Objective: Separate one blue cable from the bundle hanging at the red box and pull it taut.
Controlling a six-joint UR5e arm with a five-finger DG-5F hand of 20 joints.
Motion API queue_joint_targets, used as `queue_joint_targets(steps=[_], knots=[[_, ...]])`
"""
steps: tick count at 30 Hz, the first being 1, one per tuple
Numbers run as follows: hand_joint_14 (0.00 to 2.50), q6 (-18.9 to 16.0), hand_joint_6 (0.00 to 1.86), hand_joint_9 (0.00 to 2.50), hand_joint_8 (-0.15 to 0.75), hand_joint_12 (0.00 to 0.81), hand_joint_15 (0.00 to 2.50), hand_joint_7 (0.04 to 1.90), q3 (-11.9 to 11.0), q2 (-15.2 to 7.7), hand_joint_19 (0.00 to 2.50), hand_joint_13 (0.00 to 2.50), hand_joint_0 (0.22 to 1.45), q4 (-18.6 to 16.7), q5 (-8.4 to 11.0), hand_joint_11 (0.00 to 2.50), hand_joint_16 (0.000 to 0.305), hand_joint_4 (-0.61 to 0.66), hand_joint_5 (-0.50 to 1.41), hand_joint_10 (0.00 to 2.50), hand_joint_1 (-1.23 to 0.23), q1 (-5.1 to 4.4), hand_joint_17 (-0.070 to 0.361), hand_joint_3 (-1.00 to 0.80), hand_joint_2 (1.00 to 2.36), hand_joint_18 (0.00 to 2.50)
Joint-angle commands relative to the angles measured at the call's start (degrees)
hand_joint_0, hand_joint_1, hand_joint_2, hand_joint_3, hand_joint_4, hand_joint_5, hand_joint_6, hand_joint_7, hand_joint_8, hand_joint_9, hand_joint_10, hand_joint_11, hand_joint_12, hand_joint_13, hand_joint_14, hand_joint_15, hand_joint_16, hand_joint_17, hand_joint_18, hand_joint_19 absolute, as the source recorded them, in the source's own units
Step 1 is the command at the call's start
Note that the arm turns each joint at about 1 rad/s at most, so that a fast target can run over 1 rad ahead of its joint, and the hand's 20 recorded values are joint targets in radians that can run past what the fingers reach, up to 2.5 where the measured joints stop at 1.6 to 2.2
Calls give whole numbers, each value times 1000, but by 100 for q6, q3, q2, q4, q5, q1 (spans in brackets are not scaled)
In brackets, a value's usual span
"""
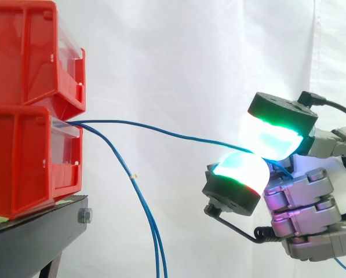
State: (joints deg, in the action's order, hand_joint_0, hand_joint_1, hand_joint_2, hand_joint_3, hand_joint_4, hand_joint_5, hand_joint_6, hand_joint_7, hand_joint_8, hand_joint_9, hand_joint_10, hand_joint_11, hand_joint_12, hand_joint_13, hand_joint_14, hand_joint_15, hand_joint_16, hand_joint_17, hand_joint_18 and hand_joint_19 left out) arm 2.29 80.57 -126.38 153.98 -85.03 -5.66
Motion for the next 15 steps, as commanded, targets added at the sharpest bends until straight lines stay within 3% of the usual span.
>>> queue_joint_targets(steps=[1, 6, 8, 15], knots=[[2167, 0, 879, 1195, 298, 345, 1682, 1170, -6, 8, 1406, 1164, 644, 0, 4, 1730, 43, -95, -166, 1909, -725, -5, 96, -101, 1020, 1547], [2115, 0, 878, 1202, 299, 353, 1710, 1172, -6, 0, 1396, 1176, 642, 0, 4, 1725, 45, -91, -164, 1920, -728, 4, 100, -83, 1019, 1548], [1948, 0, 878, 1203, 306, 358, 1739, 1183, 3, 0, 1343, 1181, 643, 0, 4, 1757, 46, -92, -163, 1922, -730, -5, 104, -85, 1018, 1521], [1972, 0, 879, 1200, 308, 359, 1736, 1168, -6, 0, 1335, 1177, 641, 0, 4, 1736, 47, -101, -161, 1943, -730, -5, 105, -75, 1018, 1522]])
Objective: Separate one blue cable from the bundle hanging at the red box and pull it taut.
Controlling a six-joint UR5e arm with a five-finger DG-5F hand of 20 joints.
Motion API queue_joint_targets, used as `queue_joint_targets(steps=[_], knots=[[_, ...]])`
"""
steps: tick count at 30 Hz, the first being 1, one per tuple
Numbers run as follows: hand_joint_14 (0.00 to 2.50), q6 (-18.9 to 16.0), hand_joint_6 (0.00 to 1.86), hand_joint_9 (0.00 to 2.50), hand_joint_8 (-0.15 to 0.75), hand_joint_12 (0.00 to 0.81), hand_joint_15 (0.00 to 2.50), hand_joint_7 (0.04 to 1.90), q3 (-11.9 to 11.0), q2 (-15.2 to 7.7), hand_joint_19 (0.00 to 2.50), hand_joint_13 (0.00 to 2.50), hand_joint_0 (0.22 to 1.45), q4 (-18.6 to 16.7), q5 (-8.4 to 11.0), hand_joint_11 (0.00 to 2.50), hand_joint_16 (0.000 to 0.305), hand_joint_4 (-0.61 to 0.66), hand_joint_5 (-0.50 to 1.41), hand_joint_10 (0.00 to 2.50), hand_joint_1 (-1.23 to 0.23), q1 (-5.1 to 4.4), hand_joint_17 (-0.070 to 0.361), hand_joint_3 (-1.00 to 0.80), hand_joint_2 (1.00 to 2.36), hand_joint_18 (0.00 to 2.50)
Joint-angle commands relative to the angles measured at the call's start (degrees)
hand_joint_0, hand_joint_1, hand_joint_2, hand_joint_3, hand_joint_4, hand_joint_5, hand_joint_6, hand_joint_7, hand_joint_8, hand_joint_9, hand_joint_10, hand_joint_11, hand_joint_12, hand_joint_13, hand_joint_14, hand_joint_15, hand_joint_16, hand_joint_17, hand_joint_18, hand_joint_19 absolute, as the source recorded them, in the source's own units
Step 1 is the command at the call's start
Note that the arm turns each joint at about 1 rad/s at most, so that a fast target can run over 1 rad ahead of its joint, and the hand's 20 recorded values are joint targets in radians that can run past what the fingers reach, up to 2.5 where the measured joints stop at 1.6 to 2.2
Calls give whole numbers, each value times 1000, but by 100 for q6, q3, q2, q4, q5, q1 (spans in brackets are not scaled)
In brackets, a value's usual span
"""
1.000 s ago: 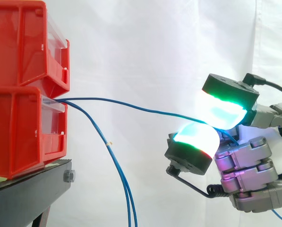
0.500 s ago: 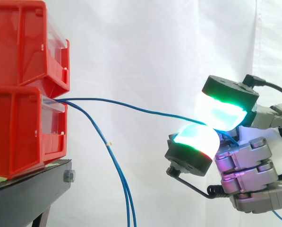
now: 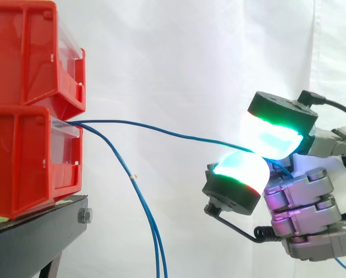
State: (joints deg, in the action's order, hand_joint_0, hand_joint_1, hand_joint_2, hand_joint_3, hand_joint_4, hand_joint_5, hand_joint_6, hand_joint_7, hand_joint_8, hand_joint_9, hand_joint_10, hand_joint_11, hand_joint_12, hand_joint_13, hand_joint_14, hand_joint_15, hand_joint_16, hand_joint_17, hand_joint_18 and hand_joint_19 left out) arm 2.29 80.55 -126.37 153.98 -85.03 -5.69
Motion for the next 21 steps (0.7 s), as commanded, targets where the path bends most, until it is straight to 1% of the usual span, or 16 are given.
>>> queue_joint_targets(steps=[1, 5, 21], knots=[[1993, 0, 879, 1199, 309, 364, 1731, 1171, 5, -2, 1344, 1176, 641, 0, 4, 1734, 47, -96, -161, 1951, -731, -2, 105, -75, 1018, 1524], [2031, 0, 880, 1202, 310, 365, 1713, 1156, 5, -2, 1336, 1176, 642, 0, -5, 1714, 47, -92, -161, 1962, -731, 6, 106, -77, 1018, 1526], [2033, 0, 879, 1209, 312, 360, 1708, 1166, 5, -2, 1292, 1179, 639, 0, 4, 1717, 48, -93, -160, 1959, -730, -2, 108, -71, 1019, 1508]])
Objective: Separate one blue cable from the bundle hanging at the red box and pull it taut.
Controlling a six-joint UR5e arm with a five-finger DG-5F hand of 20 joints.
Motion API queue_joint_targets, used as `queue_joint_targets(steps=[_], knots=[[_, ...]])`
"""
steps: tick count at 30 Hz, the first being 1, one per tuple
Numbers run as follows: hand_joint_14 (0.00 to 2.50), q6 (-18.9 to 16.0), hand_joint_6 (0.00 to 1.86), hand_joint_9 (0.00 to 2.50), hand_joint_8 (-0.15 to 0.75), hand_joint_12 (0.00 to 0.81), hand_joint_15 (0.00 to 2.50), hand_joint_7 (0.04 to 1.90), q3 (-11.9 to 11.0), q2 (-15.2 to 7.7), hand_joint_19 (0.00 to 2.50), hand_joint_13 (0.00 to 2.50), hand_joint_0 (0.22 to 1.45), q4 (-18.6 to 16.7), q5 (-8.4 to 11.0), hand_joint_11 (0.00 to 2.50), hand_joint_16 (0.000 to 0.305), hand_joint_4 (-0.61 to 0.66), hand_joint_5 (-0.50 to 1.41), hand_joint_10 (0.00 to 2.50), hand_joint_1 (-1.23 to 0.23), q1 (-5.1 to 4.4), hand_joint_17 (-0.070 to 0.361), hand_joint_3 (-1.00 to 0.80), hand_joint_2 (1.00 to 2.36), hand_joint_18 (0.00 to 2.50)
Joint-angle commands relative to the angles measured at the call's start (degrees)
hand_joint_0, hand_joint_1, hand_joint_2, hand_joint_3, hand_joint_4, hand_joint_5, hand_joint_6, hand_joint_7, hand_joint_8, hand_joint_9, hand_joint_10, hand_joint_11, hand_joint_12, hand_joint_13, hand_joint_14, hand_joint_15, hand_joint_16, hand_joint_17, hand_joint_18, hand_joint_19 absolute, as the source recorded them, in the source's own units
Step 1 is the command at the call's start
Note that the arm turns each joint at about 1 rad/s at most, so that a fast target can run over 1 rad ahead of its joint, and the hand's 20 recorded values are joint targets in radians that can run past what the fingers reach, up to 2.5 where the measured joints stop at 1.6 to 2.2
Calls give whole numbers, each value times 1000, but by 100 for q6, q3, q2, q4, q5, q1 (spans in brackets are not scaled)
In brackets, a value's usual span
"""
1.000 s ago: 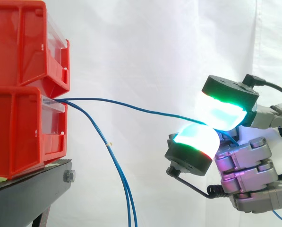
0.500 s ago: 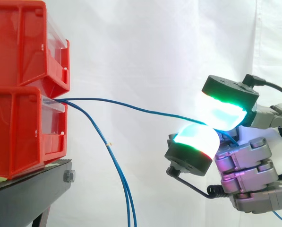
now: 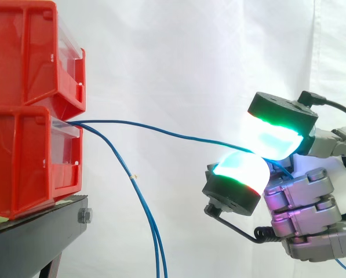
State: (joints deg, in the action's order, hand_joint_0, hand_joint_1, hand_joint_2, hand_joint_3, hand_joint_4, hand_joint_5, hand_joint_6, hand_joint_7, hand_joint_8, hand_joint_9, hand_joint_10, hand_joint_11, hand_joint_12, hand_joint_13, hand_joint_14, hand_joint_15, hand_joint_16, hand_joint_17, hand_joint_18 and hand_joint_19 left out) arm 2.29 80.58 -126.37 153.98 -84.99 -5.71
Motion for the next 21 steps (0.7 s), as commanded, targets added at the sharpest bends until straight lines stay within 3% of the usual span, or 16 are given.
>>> queue_joint_targets(steps=[1, 21], knots=[[2025, 0, 879, 1209, 312, 366, 1728, 1167, -8, -2, 1299, 1183, 639, 0, 0, 1742, 48, -99, -160, 1950, -730, 0, 108, -71, 1018, 1505], [2031, 0, 879, 1210, 313, 361, 1726, 1167, -8, -2, 1269, 1182, 639, 0, 0, 1739, 49, -99, -159, 1958, -732, 0, 110, -70, 1018, 1490]])
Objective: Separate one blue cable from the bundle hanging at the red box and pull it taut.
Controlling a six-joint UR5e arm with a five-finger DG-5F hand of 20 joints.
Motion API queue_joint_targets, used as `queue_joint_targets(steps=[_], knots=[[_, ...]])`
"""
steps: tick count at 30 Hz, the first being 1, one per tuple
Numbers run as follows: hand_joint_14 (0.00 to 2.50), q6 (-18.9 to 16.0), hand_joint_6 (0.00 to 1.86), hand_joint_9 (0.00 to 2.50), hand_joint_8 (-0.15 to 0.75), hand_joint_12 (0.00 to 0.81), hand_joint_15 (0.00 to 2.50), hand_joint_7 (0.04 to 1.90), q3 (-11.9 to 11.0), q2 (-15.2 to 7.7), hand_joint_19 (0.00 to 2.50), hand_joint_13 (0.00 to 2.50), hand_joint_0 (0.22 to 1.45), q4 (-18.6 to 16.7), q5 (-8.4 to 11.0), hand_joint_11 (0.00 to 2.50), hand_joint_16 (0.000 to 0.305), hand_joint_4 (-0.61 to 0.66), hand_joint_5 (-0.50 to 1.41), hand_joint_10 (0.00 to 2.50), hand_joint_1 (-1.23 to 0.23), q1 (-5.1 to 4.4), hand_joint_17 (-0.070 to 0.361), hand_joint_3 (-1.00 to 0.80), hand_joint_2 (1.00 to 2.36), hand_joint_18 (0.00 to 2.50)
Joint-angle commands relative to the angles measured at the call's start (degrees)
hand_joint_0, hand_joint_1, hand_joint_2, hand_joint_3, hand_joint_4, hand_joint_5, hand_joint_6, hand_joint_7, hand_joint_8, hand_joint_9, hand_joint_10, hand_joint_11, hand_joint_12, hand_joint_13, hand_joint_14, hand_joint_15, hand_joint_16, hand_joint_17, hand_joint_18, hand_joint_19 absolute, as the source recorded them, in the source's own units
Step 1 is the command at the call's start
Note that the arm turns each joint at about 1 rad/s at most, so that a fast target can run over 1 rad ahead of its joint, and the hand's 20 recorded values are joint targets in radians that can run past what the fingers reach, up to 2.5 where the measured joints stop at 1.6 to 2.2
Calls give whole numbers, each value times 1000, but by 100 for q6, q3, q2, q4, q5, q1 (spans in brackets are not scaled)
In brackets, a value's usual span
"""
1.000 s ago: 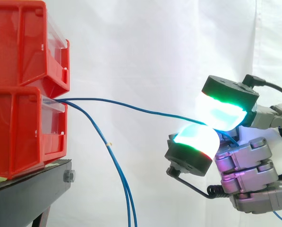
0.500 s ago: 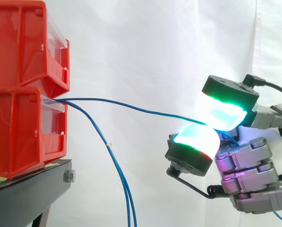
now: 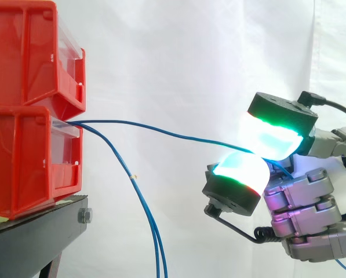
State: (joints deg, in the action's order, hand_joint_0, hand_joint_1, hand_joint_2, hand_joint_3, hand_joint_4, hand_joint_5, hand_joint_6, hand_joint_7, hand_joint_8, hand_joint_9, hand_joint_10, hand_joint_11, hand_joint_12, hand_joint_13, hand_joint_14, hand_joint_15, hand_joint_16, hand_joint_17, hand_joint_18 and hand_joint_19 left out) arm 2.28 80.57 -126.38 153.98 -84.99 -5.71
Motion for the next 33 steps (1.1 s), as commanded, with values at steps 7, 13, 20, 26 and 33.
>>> queue_joint_targets(steps=[7, 13, 20, 26, 33], knots=[[2043, 0, 879, 1211, 313, 366, 1692, 1166, 3, -1, 1266, 1183, 639, 0, 0, 1733, 50, -99, -159, 1961, -732, 0, 112, -70, 1018, 1490], [2028, 0, 879, 1212, 320, 367, 1712, 1168, 3, -1, 1264, 1185, 640, 0, 0, 1708, 49, -100, -159, 1969, -732, 0, 111, -72, 1018, 1488], [2024, 0, 879, 1210, 312, 361, 1698, 1169, -6, -1, 1263, 1183, 639, 0, 0, 1734, 49, -101, -159, 1959, -732, 0, 111, -72, 1019, 1484], [2017, 0, 879, 1211, 314, 364, 1699, 1167, -6, -1, 1256, 1184, 640, 0, 0, 1712, 49, -93, -159, 1967, -732, 0, 111, -72, 1018, 1484], [2009, 0, 879, 1212, 314, 365, 1705, 1168, 3, 8, 1256, 1188, 639, 0, 0, 1713, 49, -99, -159, 1963, -732, 0, 111, -70, 1018, 1480]])
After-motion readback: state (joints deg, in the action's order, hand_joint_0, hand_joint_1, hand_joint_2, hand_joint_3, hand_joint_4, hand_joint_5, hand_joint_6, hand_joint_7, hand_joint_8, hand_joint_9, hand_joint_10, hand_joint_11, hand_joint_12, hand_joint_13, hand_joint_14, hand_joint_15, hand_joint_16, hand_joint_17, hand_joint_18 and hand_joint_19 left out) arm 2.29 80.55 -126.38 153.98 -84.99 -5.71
